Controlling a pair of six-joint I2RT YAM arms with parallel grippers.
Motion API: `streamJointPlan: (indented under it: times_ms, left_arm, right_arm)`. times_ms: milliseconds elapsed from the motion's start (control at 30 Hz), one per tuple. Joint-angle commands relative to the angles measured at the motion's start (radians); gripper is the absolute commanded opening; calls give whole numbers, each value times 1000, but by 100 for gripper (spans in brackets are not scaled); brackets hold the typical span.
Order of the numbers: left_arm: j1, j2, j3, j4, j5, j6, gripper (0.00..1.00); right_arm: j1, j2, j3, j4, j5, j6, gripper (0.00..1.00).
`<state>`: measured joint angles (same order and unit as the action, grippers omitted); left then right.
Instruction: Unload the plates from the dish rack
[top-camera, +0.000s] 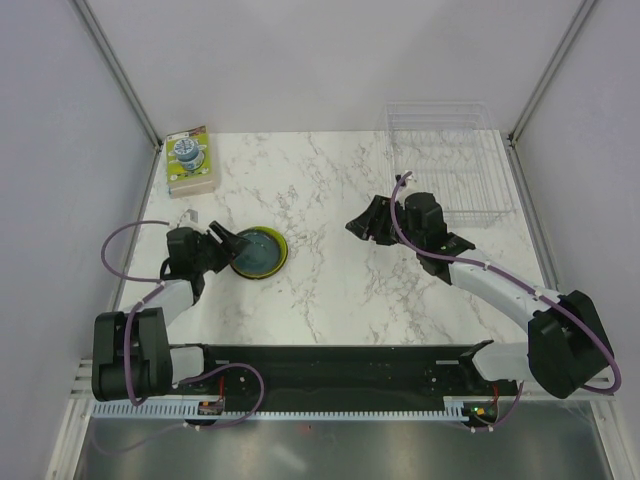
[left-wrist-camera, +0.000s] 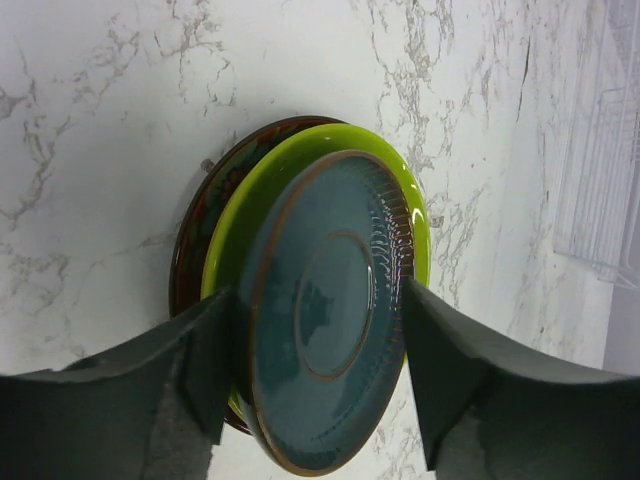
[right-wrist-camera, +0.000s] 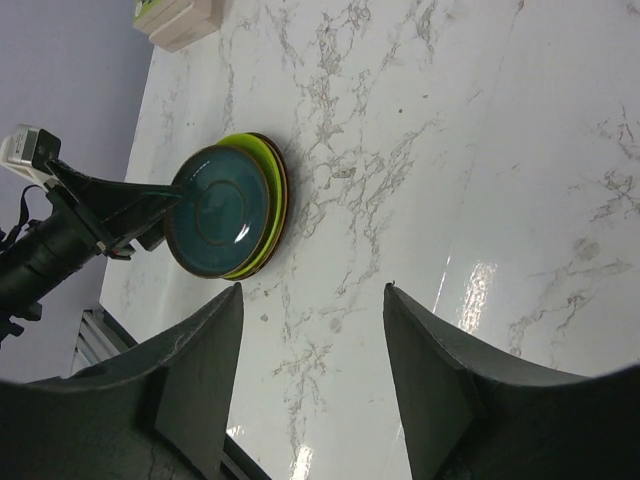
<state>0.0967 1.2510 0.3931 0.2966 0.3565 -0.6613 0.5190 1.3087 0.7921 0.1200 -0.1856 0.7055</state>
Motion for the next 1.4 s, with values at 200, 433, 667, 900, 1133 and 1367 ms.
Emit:
streamJointPlan:
  times_ms: [200, 433, 667, 900, 1133, 1367]
  left_arm:
    - [3, -51, 23, -40, -13, 49, 100]
    - [1, -133, 145, -232, -51, 104, 100]
    - [0, -102, 213, -319, -7, 112, 100]
    - [-5, -68, 254, -412, -40, 135, 100]
    - [-9, -87, 299, -482, -79, 160, 100]
    - [-70, -244, 389, -485, -22, 225, 100]
  right_arm:
    - [-7, -11, 1, -3, 4, -43, 66]
    - [-5, -46, 54, -163, 144, -158, 66]
    - [-8, -89, 72, -256, 232, -224, 67]
    - [-7, -89, 73, -258, 222, -222, 68]
    - [-8, -91, 75, -258, 222, -227, 68]
    - [-7, -166, 78, -298, 374, -333, 71]
